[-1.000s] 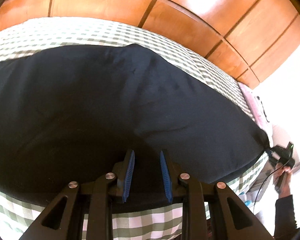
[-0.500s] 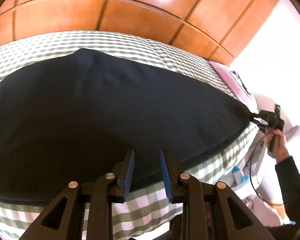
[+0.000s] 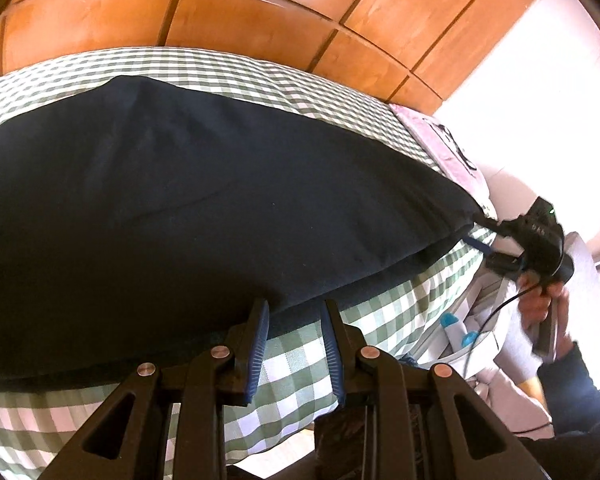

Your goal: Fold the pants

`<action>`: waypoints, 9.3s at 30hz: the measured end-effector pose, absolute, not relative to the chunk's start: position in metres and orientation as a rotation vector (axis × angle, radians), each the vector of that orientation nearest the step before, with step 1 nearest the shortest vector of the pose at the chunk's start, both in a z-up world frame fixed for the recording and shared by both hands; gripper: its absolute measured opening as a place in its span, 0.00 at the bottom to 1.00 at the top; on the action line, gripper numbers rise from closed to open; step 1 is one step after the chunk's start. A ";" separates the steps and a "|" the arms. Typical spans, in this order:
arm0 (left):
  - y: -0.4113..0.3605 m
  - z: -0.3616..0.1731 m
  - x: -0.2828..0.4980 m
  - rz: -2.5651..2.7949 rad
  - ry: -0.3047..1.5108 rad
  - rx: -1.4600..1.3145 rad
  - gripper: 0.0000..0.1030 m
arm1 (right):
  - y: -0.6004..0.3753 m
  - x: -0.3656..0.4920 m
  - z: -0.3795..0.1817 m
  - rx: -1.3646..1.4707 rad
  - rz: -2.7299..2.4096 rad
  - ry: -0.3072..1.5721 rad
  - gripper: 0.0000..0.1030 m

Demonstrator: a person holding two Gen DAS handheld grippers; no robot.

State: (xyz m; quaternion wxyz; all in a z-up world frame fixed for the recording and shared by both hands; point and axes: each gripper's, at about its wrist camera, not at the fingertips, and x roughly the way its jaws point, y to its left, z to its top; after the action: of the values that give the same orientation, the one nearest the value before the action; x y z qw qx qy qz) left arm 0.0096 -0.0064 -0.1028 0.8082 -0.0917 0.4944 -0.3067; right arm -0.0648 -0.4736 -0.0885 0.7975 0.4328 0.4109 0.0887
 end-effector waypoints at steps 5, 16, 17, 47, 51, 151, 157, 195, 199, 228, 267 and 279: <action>0.002 -0.101 0.006 -0.641 1.047 -0.207 0.27 | -0.440 -0.042 -0.117 0.995 0.250 0.964 0.40; 0.016 -0.094 0.005 -0.643 1.023 -0.263 0.27 | -0.421 -0.043 -0.100 0.943 0.238 0.930 0.06; 0.017 -0.090 0.003 -0.655 1.010 -0.268 0.27 | -0.422 -0.047 -0.094 0.937 0.258 0.912 0.06; -0.012 -0.108 0.013 -0.636 1.064 -0.201 0.28 | -0.541 -0.091 -0.105 0.963 -0.200 0.823 0.27; -0.010 -0.104 0.012 -0.628 1.048 -0.199 0.28 | -0.574 -0.107 -0.102 1.025 -0.303 0.734 0.60; 0.301 -0.149 -0.063 0.167 0.849 -0.940 0.06 | -0.162 -0.004 -0.103 0.170 0.808 1.057 0.34; 0.299 -0.134 -0.071 0.261 0.842 -0.882 0.25 | -0.162 -0.006 -0.104 0.147 0.794 1.044 0.29; 0.088 -0.125 0.018 -0.224 1.005 -0.409 0.33 | -0.589 -0.108 -0.155 1.214 -0.254 0.622 0.30; 0.088 -0.125 0.017 -0.218 1.007 -0.398 0.33 | -0.604 -0.101 -0.157 1.231 -0.258 0.608 0.24; 0.076 -0.096 0.028 -0.422 1.018 -0.589 0.33 | -0.238 0.004 -0.075 0.151 0.479 0.999 0.23; -0.014 -0.114 0.088 -0.619 1.183 -0.548 0.10 | -0.377 -0.065 -0.112 0.404 0.078 0.963 0.23; -0.034 -0.109 0.078 -0.614 1.121 -0.498 0.12 | -0.404 -0.064 -0.055 0.261 0.119 1.008 0.43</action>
State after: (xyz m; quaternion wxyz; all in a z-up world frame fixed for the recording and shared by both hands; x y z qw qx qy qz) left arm 0.0782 -0.0336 -0.1090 0.7739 -0.2298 0.5177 -0.2833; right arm -0.0642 -0.4040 -0.0548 0.8659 0.1245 0.4812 0.0567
